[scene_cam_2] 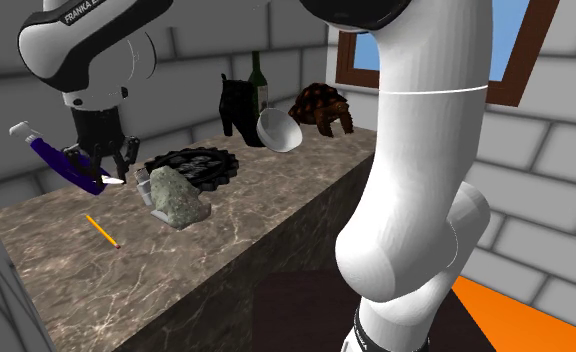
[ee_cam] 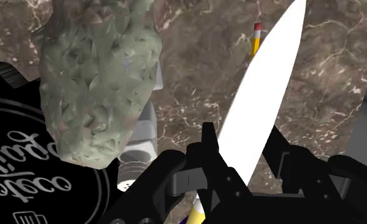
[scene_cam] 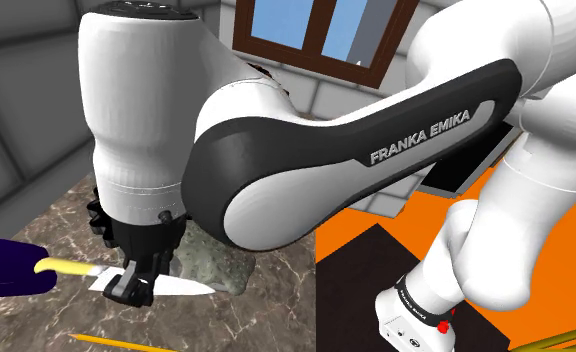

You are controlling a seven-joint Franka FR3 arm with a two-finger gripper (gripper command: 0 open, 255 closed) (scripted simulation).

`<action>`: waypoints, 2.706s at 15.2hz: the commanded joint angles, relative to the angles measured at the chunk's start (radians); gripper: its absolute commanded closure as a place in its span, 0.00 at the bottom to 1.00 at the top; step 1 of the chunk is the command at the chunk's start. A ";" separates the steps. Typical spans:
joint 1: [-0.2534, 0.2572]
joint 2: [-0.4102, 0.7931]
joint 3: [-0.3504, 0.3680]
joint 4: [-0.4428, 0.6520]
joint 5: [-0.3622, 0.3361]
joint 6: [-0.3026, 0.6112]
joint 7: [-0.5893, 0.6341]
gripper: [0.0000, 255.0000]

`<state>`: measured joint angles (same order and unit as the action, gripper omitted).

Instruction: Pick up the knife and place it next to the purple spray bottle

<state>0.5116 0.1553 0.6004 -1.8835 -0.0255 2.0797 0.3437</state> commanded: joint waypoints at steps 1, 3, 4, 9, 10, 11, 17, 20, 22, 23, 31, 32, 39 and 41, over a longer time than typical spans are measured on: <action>0.001 0.012 -0.002 -0.018 -0.008 0.029 0.003 1.00; 0.003 0.022 -0.003 -0.034 -0.015 0.054 0.006 1.00; 0.004 0.028 -0.004 -0.042 -0.019 0.067 0.008 1.00; 0.010 0.058 -0.010 -0.077 -0.040 0.127 0.020 1.00; 0.012 0.065 -0.011 -0.083 -0.045 0.139 0.022 1.00; 0.013 0.071 -0.013 -0.090 -0.050 0.151 0.025 1.00; 0.024 0.119 -0.025 -0.123 -0.084 0.225 0.045 1.00; 0.025 0.119 -0.025 -0.123 -0.084 0.225 0.045 1.00; 0.025 0.119 -0.025 -0.123 -0.084 0.225 0.045 1.00; 0.025 0.119 -0.025 -0.123 -0.084 0.225 0.045 1.00; 0.025 0.119 -0.025 -0.123 -0.084 0.225 0.045 0.00; 0.017 0.096 -0.019 -0.114 -0.068 0.197 0.034 0.00; 0.000 0.039 -0.008 -0.083 -0.027 0.117 0.006 0.00; 0.000 0.039 -0.008 -0.083 -0.027 0.117 0.006 0.00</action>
<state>0.5119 0.1950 0.5928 -1.9662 -0.0525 2.1971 0.3500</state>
